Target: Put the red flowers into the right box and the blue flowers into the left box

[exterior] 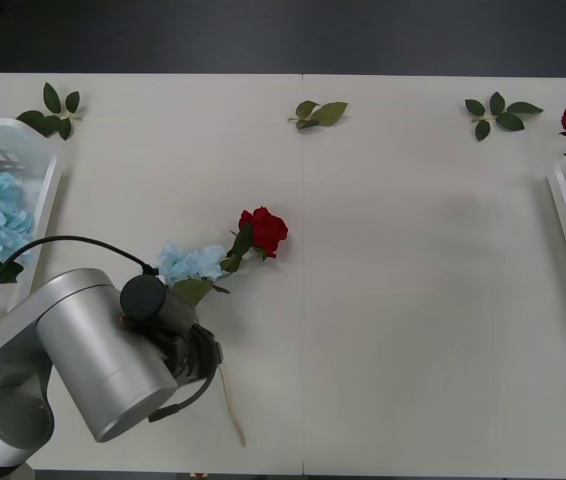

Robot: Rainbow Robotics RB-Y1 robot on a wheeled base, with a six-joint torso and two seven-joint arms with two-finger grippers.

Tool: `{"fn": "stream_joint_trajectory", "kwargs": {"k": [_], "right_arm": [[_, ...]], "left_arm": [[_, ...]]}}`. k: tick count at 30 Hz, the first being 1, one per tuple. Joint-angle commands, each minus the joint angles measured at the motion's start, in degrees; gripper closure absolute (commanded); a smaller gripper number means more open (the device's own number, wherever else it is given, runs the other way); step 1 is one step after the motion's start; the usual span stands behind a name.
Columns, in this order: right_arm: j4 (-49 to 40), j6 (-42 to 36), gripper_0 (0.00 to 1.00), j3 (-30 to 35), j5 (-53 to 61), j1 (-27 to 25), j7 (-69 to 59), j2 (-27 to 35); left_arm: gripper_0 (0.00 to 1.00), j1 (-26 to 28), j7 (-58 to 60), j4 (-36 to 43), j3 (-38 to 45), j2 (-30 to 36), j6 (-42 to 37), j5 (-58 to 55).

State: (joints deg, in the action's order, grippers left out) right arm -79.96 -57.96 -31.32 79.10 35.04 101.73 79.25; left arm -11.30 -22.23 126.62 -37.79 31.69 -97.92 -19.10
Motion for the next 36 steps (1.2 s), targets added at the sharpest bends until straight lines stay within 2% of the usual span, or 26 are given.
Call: {"fn": "stream_joint_trajectory", "kwargs": {"k": [1, 6, 21, 22, 23, 24, 25, 26, 27, 30, 31, 32, 33, 34, 35, 36], "right_arm": [[2.5, 5.6, 1.0, 0.6, -0.1, -4.7, 2.8, 3.1], [6.7, 13.4, 1.0, 0.7, -3.8, -8.5, 3.1, 1.7], [20.0, 20.0, 1.0, 3.7, -16.2, -8.5, 2.3, -7.7], [20.8, 20.5, 1.0, 3.7, -16.9, -8.5, 2.3, -8.1], [21.3, 20.9, 1.0, 3.7, -17.6, -8.5, 2.3, -8.4], [22.0, 21.6, 1.0, 3.7, -18.7, -8.5, 2.4, -8.7], [22.3, 21.7, 1.0, 3.7, -19.2, -8.5, 2.3, -8.7], [22.9, 22.2, 1.0, 3.7, -20.4, -8.5, 2.3, -8.8], [23.4, 22.6, 1.0, 3.7, -21.2, -8.5, 2.3, -8.9], [24.3, 22.6, 1.0, 3.7, -22.6, -8.5, 2.3, -8.9], [24.6, 22.6, 1.0, 3.7, -22.8, -8.5, 2.5, -8.9], [24.9, 22.7, 0.95, 3.7, -22.8, -8.5, 2.6, -8.9], [25.1, 22.7, 0.87, 3.7, -22.8, -8.5, 2.7, -8.9], [25.3, 22.6, 0.73, 3.6, -22.8, -8.5, 2.9, -8.9], [25.3, 22.6, 0.65, 3.6, -22.9, -8.5, 3.0, -8.9], [25.4, 22.6, 0.51, 3.6, -22.9, -8.5, 3.0, -8.9]], "left_arm": [[0.0, -2.6, 0.3, -4.7, -1.5, -0.6, 4.8, 0.4], [0.0, -4.2, 0.6, -10.5, -3.7, -0.6, 10.0, 0.3], [0.0, -6.5, 1.7, -16.1, -6.2, -1.1, 12.3, -0.2], [0.04, -6.5, 1.6, -16.4, -6.3, -1.3, 12.3, -0.2], [0.13, -6.5, 1.7, -16.6, -6.3, -1.3, 12.3, -0.2], [0.26, -6.6, 1.7, -16.8, -6.4, -1.5, 12.3, -0.2], [0.34, -6.6, 1.7, -17.0, -6.4, -1.5, 12.3, -0.2], [0.55, -6.6, 1.7, -17.2, -6.5, -1.5, 12.3, -0.2], [0.69, -6.6, 1.7, -17.2, -6.5, -1.5, 12.3, -0.3], [0.95, -6.6, 1.7, -17.2, -7.0, -1.5, 12.3, -0.2], [0.99, -6.6, 1.8, -17.2, -7.1, -1.5, 12.4, -0.2], [1.0, -6.6, 1.9, -17.2, -7.3, -1.4, 12.4, -0.2], [1.0, -6.6, 2.0, -17.2, -7.4, -1.4, 12.5, -0.2], [1.0, -6.6, 2.1, -17.2, -7.5, -1.5, 12.4, -0.2], [1.0, -6.6, 2.1, -17.2, -7.5, -1.4, 12.5, -0.2], [1.0, -6.6, 2.1, -17.2, -7.5, -1.4, 12.4, -0.2]]}}
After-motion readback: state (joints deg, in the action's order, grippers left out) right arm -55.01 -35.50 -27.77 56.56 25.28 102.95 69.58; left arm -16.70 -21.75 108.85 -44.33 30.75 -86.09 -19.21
